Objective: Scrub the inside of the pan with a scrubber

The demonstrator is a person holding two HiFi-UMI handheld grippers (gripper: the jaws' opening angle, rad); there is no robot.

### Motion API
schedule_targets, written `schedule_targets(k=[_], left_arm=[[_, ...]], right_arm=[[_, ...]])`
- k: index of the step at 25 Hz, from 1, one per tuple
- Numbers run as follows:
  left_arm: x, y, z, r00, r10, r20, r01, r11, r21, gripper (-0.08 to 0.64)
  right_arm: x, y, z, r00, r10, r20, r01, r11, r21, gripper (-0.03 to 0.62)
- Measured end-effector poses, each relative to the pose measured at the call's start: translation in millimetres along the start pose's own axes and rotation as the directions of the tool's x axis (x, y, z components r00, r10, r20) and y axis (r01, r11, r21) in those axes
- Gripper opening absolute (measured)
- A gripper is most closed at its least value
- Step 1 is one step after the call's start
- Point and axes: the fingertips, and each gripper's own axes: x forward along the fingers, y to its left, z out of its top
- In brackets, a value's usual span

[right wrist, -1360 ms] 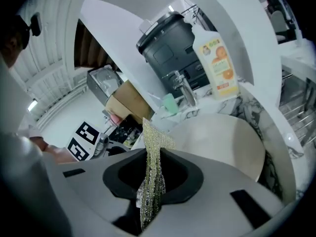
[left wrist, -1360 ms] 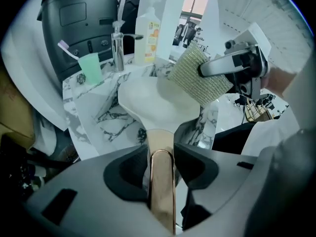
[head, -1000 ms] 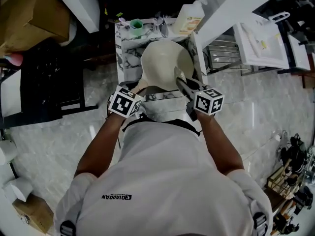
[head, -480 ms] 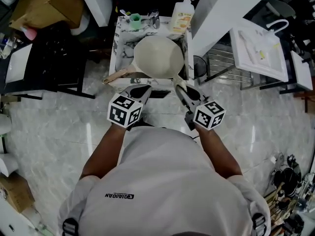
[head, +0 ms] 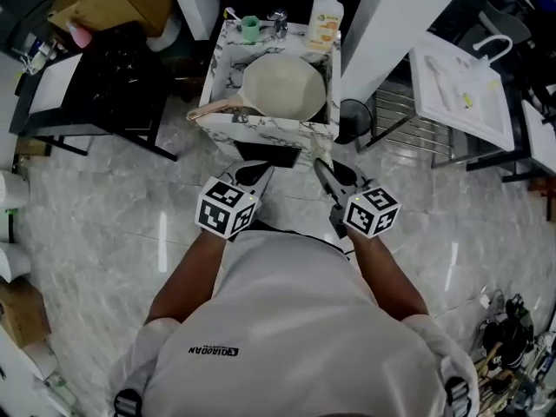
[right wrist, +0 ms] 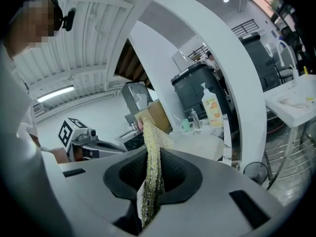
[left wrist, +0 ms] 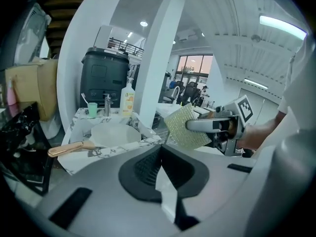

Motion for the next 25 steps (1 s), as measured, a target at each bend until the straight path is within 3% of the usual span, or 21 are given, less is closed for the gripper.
schedule_targets(k=[15, 25], left_arm=[[-42.5, 2.3, 18.2, 1.0, -0.028, 0.014, 0.026, 0.997, 0.077, 0.015], [-61.2, 10.9, 20.3, 0.997, -0.074, 0.021, 0.072, 0.993, 0.09, 0.015]], right_arm=[[-8.0, 43.8, 8.5, 0.998, -0.054, 0.011, 0.054, 0.999, -0.007, 0.078], [-2.2, 64.4, 9.7, 0.996, -0.078, 0.032, 0.076, 0.995, 0.061, 0.078]])
